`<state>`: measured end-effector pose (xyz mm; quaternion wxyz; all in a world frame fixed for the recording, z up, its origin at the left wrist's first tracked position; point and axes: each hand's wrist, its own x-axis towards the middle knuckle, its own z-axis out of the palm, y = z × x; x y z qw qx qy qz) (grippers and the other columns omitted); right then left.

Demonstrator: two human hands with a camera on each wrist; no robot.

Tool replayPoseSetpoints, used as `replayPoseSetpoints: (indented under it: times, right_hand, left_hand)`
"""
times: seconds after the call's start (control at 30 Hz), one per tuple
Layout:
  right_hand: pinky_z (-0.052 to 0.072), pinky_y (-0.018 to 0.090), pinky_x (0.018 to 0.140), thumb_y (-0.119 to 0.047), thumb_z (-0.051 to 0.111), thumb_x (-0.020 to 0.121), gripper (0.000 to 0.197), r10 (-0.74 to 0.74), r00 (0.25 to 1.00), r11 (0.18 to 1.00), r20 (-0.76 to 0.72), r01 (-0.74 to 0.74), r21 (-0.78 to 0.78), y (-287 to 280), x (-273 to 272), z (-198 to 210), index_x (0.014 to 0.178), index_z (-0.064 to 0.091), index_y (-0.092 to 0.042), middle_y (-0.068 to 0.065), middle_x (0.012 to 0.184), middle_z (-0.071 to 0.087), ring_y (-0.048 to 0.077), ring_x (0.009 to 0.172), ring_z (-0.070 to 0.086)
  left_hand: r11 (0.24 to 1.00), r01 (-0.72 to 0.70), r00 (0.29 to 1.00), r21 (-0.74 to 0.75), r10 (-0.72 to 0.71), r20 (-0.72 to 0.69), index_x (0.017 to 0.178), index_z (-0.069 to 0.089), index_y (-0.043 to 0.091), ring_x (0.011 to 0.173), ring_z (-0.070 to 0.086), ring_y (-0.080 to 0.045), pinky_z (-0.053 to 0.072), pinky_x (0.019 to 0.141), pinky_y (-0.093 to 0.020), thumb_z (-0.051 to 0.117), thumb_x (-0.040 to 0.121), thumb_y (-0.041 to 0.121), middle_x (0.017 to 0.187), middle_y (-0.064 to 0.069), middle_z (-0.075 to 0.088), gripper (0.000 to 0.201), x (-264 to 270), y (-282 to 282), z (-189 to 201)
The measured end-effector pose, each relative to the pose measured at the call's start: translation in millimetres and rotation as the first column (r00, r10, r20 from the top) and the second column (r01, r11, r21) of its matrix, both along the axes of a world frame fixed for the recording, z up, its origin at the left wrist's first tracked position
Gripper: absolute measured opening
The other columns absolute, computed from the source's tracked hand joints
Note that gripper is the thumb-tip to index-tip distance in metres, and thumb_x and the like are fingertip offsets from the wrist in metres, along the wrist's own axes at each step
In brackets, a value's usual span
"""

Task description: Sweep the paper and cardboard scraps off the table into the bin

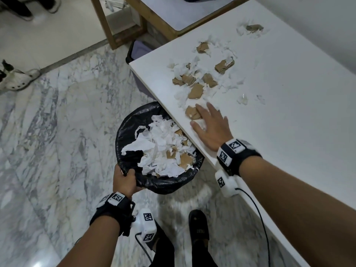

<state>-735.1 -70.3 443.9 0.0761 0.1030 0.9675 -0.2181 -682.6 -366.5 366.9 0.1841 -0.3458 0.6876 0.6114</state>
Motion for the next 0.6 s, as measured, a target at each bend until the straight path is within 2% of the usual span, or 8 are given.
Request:
replayPoseSetpoints:
  times: [0.1, 0.2, 0.3, 0.4, 0.5, 0.6]
  right_hand:
    - [0.023, 0.055, 0.117, -0.056, 0.036, 0.097, 0.058, -0.028, 0.985, 1.0, -0.168, 0.027, -0.007, 11, 4, 12, 0.15, 0.032, -0.033, 0.004, 0.159, 0.029, 0.024, 0.146, 0.027]
    - [0.036, 0.052, 0.109, -0.052, 0.038, 0.094, 0.054, -0.174, 0.942, 0.981, -0.286, 0.19, 0.028, 48, -4, 22, 0.142, 0.043, -0.028, 0.004, 0.149, 0.042, 0.026, 0.136, 0.04]
    - [0.026, 0.05, 0.115, -0.056, 0.042, 0.093, 0.06, -0.366, 0.907, 0.917, -0.209, 0.389, 0.083, 95, -22, 27, 0.146, 0.037, -0.029, 0.005, 0.156, 0.029, 0.027, 0.144, 0.027]
    - [0.017, 0.052, 0.119, -0.064, 0.042, 0.09, 0.071, -0.541, 0.839, 0.839, -0.055, 0.543, 0.034, 141, -41, 22, 0.151, 0.026, -0.032, 0.004, 0.161, 0.016, 0.027, 0.149, 0.015]
    - [0.014, 0.047, 0.121, -0.063, 0.036, 0.094, 0.076, -0.522, 0.849, 0.844, 0.087, 0.529, -0.093, 166, -53, 11, 0.156, 0.019, -0.022, 0.008, 0.164, 0.014, 0.025, 0.151, 0.012]
    - [0.009, 0.04, 0.123, -0.059, 0.028, 0.099, 0.072, -0.41, 0.908, 0.901, 0.085, 0.418, -0.117, 143, -45, 8, 0.157, 0.017, -0.017, 0.008, 0.164, 0.014, 0.021, 0.152, 0.011]
  left_hand:
    - [1.0, 0.013, 1.0, 0.023, -0.013, -0.005, 0.123, 0.048, 0.022, 0.091, 0.066, -0.04, 0.06, 0.042, -0.037, 0.045, 0.107, 0.0, 0.125, -0.019, 0.06, 0.027, -3, 4, 6]
    - [0.999, 0.033, 0.999, 0.012, -0.033, 0.001, 0.125, 0.049, 0.022, 0.092, 0.067, -0.04, 0.061, 0.043, -0.038, 0.046, 0.106, 0.001, 0.126, -0.02, 0.061, 0.028, -3, 5, 5]
    - [0.999, 0.039, 0.999, 0.013, -0.039, 0.008, 0.13, 0.05, 0.022, 0.096, 0.069, -0.042, 0.062, 0.046, -0.039, 0.047, 0.105, 0.002, 0.129, -0.022, 0.063, 0.032, -1, 6, 1]
    - [1.0, 0.017, 1.0, 0.025, -0.018, 0.007, 0.133, 0.05, 0.021, 0.097, 0.07, -0.041, 0.063, 0.048, -0.041, 0.047, 0.105, 0.0, 0.13, -0.022, 0.063, 0.034, -1, 8, -4]
    - [1.0, 0.009, 1.0, 0.013, -0.009, 0.009, 0.137, 0.05, 0.019, 0.089, 0.07, -0.034, 0.064, 0.049, -0.04, 0.047, 0.106, 0.001, 0.129, -0.02, 0.064, 0.036, -2, 9, -7]
    - [1.0, 0.0, 1.0, 0.014, 0.0, 0.011, 0.131, 0.049, 0.022, 0.092, 0.07, -0.034, 0.063, 0.049, -0.039, 0.047, 0.106, 0.001, 0.128, -0.018, 0.063, 0.033, -6, 11, -7]
